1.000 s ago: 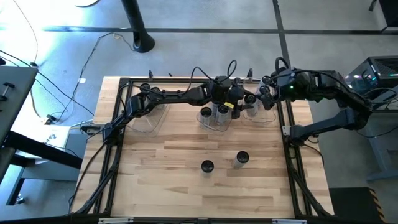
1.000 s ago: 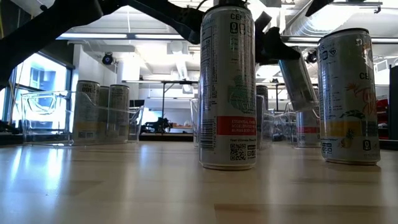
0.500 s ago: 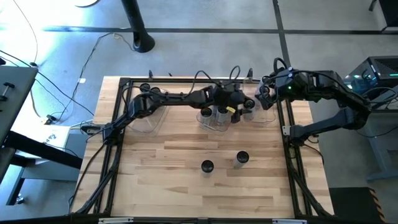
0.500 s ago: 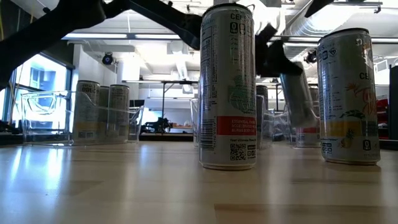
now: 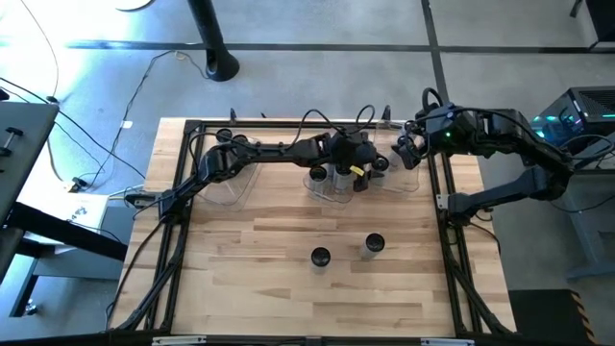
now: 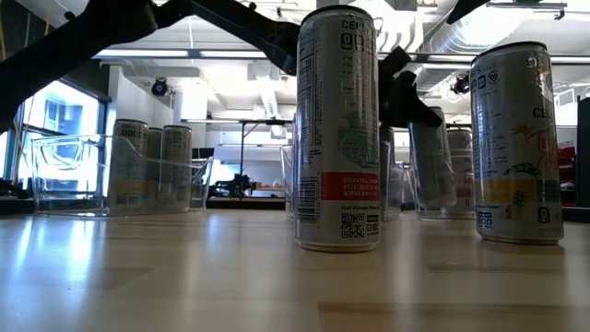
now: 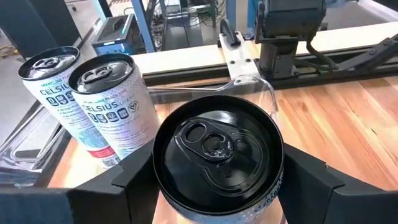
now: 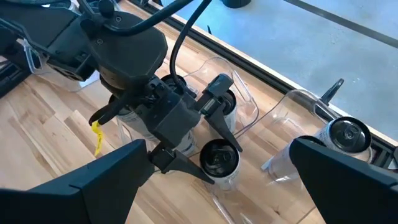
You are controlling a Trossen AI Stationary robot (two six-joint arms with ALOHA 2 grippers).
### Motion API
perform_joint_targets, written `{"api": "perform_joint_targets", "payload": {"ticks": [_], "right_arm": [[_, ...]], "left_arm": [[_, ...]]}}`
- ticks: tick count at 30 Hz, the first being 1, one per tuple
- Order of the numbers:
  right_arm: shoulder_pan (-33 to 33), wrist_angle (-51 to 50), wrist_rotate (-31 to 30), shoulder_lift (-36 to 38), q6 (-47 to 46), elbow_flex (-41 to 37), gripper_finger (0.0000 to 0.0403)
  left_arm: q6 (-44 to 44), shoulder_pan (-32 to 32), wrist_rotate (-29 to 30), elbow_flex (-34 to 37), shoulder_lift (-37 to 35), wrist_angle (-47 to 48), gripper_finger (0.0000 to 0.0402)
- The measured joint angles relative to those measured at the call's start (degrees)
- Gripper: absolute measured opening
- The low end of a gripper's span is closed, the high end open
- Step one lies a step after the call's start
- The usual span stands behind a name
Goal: Sort soda cans
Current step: Put the white-pink soda can into the top right transparent bin, then adjust the white-blue soda can in the top center transparent bin
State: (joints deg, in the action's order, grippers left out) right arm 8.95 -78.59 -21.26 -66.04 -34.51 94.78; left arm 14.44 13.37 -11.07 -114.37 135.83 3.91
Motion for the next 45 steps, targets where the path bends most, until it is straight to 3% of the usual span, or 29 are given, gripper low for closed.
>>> {"api": "perform_joint_targets", "payload": {"ticks": [13, 23, 31, 45], "right_arm": [[0.00, 0.00, 0.00, 0.00, 1.10, 0.00, 0.0397], [0.00, 0.02, 0.00, 0.00, 1.52, 0.00, 0.0397], [0.00, 0.02, 0.22, 0.00, 2.00, 0.00, 0.0397], [0.00, 0.36, 0.22, 0.02, 3.07, 0.00, 0.0397]], "left_arm": [[5.09, -1.78, -0.14, -0.17, -0.46, 9.40, 0.0242], [4.32, -3.26, -0.85, 0.13, -0.08, 5.88, 0.0242], [4.24, -3.25, -0.38, 0.26, 0.19, 6.12, 0.0338], [3.56, -3.08, -0.63, 0.31, -2.38, 4.60, 0.0345]]}}
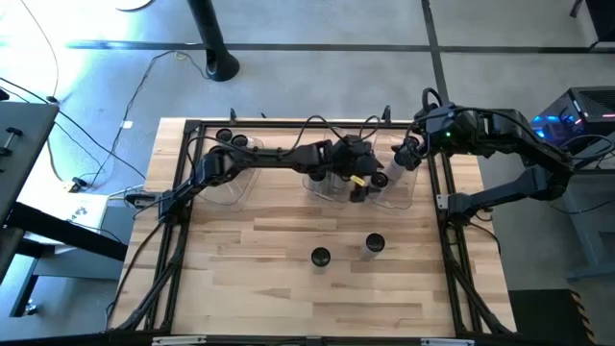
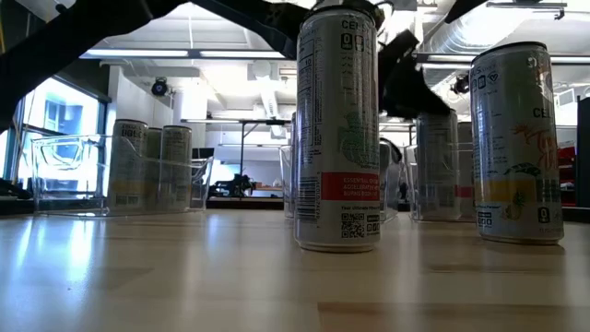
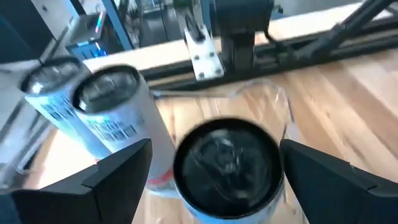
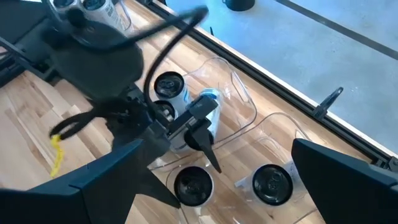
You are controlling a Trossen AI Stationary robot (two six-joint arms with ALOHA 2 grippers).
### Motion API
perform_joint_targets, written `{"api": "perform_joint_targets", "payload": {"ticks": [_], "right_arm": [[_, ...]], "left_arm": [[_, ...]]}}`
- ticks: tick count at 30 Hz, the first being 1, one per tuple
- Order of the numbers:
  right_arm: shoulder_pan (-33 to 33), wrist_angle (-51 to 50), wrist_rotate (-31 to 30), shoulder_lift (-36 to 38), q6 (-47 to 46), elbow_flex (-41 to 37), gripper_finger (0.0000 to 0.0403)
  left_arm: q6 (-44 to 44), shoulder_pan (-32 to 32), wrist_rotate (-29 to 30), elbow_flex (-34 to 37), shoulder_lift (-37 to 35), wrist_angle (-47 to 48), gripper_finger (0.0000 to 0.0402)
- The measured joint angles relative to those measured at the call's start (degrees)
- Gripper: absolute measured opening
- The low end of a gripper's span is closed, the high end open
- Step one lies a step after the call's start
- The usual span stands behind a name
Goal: Sort soda cans
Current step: Adjust the white-blue soda can in the top center transparent bin
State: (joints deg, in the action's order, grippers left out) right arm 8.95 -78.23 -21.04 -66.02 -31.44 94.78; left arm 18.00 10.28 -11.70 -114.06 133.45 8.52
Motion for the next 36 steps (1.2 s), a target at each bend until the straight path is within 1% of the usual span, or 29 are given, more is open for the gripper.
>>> {"api": "perform_joint_targets", "payload": {"ticks": [6, 18, 21, 31, 36], "right_arm": [[-0.01, 1.50, 0.04, 0.00, 0.83, 0.00, 0.0397], [-0.02, 1.87, 0.42, 0.00, 1.07, 0.00, 0.0397], [-0.02, 1.92, 0.46, 0.00, 1.07, 0.00, 0.0397], [0.00, 4.90, 0.57, 0.00, 3.50, 0.00, 0.0397], [0.00, 6.97, -0.10, 0.09, 6.33, 0.00, 0.0397]], "left_arm": [[0.09, -0.02, -0.20, -0.13, -1.29, -1.93, 0.0346], [0.11, 0.00, -0.26, -0.13, -1.42, -2.00, 0.0346], [0.15, 0.33, -0.31, -0.13, -2.51, -2.32, 0.0346], [0.16, 3.63, 0.02, -0.20, -9.24, -2.08, 0.0346], [0.24, 5.26, 0.48, -0.20, -13.48, 1.73, 0.0346]]}}
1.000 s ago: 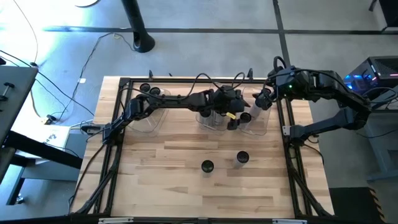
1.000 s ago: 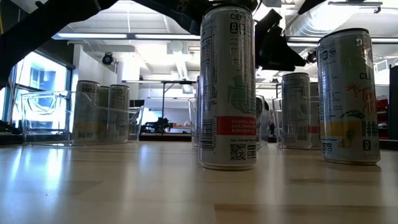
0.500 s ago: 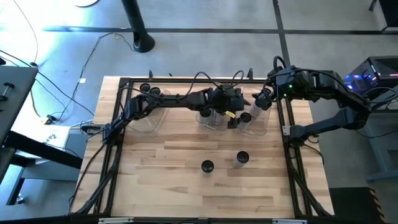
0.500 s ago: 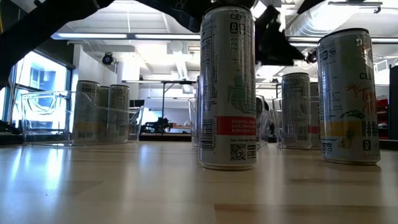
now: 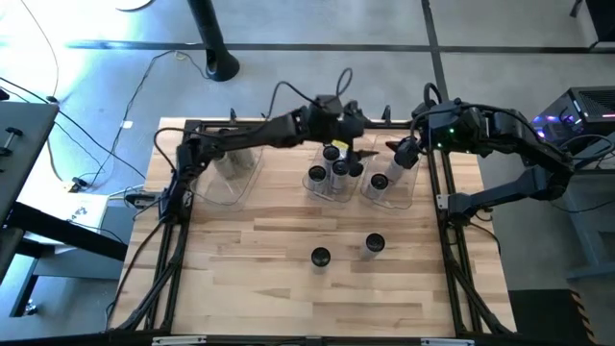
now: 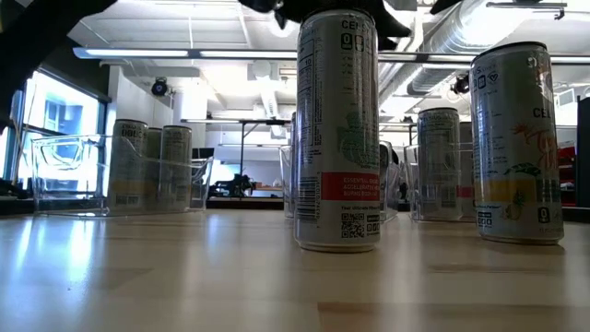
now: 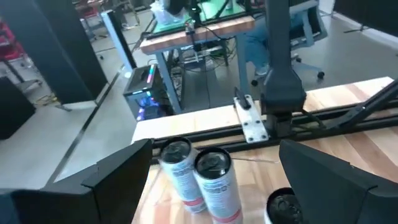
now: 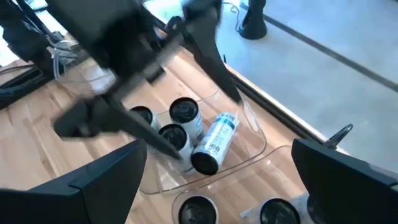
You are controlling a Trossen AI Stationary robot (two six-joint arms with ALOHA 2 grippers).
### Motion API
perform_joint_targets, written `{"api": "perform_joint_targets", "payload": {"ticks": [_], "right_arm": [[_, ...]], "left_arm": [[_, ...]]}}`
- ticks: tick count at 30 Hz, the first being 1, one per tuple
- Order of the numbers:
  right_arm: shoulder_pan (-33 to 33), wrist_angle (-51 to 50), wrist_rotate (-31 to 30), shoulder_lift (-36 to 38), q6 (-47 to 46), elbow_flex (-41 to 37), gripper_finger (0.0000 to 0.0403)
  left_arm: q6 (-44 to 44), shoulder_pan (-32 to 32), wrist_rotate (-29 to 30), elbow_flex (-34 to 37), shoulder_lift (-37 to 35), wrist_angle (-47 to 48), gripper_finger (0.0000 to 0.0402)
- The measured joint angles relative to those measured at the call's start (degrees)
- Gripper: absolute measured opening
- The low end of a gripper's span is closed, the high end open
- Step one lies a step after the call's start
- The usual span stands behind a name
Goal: Sort soda cans
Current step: Adjust the white-blue soda can in the top center transparent bin
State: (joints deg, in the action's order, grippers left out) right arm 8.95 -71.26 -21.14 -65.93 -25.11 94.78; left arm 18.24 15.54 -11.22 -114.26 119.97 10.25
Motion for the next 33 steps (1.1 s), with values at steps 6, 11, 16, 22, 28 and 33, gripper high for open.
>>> {"api": "perform_joint_targets", "payload": {"ticks": [6, 11, 16, 22, 28, 33], "right_arm": [[0.00, 0.90, -2.87, 0.04, 3.44, 0.00, 0.0397], [0.00, 2.10, -3.86, 0.04, 6.18, 0.00, 0.0397], [0.00, 2.12, -4.78, 0.04, 8.66, 0.00, 0.0397], [0.02, 2.12, -2.68, 0.06, 11.12, 0.00, 0.0397], [0.00, 2.12, -0.34, 0.06, 15.19, 0.00, 0.0397], [0.00, 2.12, 0.84, 0.04, 16.09, 0.00, 0.0397]], "left_arm": [[0.00, 1.93, 4.08, 0.00, -6.42, 7.34, 0.0346], [-3.16, 3.74, 4.25, 0.00, -11.54, 12.74, 0.0346], [-9.05, 5.89, 3.10, 0.02, -14.97, 19.06, 0.0346], [-12.79, 5.22, 5.81, 0.04, -18.04, 23.47, 0.0346], [-13.27, 1.33, 14.33, 0.11, -21.27, 27.07, 0.0346], [-13.78, -1.12, 19.04, 2.45, -26.45, 25.94, 0.0346]]}}
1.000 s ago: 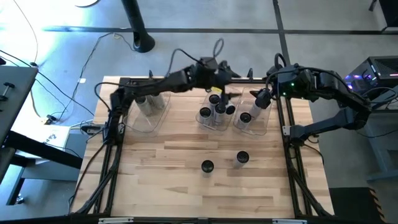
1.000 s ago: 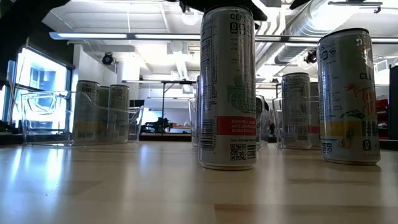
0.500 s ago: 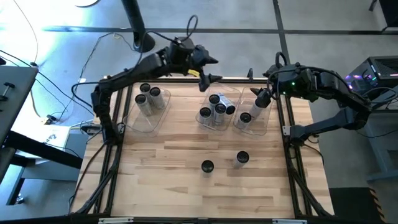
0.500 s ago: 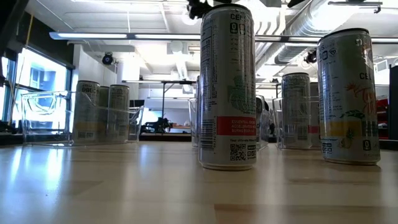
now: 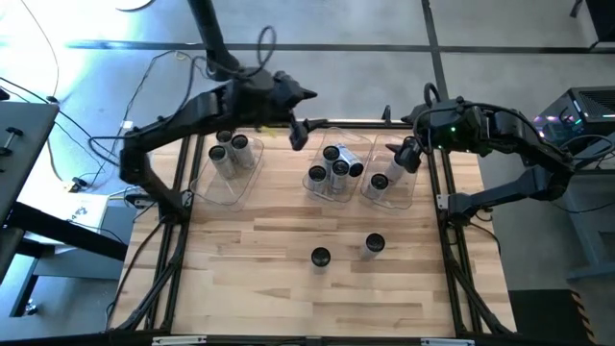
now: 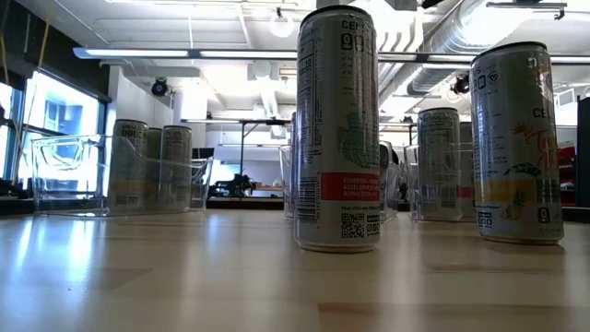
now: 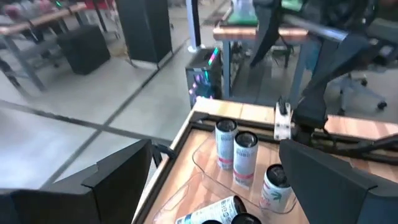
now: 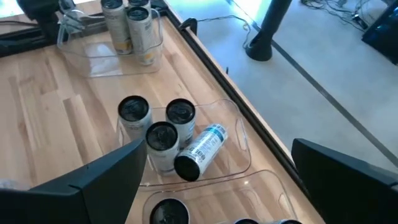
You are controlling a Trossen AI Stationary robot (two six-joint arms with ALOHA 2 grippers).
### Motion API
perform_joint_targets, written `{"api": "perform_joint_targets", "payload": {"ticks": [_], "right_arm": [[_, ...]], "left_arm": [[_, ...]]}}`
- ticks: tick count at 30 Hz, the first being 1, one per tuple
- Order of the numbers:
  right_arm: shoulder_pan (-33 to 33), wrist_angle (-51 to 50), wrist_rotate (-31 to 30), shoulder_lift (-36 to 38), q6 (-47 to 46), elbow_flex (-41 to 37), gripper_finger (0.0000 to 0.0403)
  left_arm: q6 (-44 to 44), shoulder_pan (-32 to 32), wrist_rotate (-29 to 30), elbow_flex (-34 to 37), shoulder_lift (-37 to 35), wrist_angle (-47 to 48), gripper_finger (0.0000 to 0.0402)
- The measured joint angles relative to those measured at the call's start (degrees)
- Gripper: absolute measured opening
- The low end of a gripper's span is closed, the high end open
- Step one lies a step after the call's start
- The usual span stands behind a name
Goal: Sort soda cans
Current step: Adjust the white-blue soda can in the top center transparent bin
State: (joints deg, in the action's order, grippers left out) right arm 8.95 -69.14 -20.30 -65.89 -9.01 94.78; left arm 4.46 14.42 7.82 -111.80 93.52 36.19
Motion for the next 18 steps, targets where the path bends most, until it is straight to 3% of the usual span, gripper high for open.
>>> {"api": "perform_joint_targets", "payload": {"ticks": [3, 11, 18], "right_arm": [[0.00, -0.02, 1.60, -0.02, 0.01, 0.00, 0.0397], [0.02, -0.04, 1.52, -0.43, -1.23, 0.00, 0.0397], [1.94, -1.83, 5.00, -5.66, -2.72, 0.02, 0.0397]], "left_arm": [[-2.02, -0.27, 1.78, 7.03, -5.63, -4.50, 0.0346], [-10.72, 1.37, 6.47, 34.21, -22.46, -23.13, 0.0346], [-9.41, 1.95, 6.62, 42.54, -28.01, -25.82, 0.0346]]}}
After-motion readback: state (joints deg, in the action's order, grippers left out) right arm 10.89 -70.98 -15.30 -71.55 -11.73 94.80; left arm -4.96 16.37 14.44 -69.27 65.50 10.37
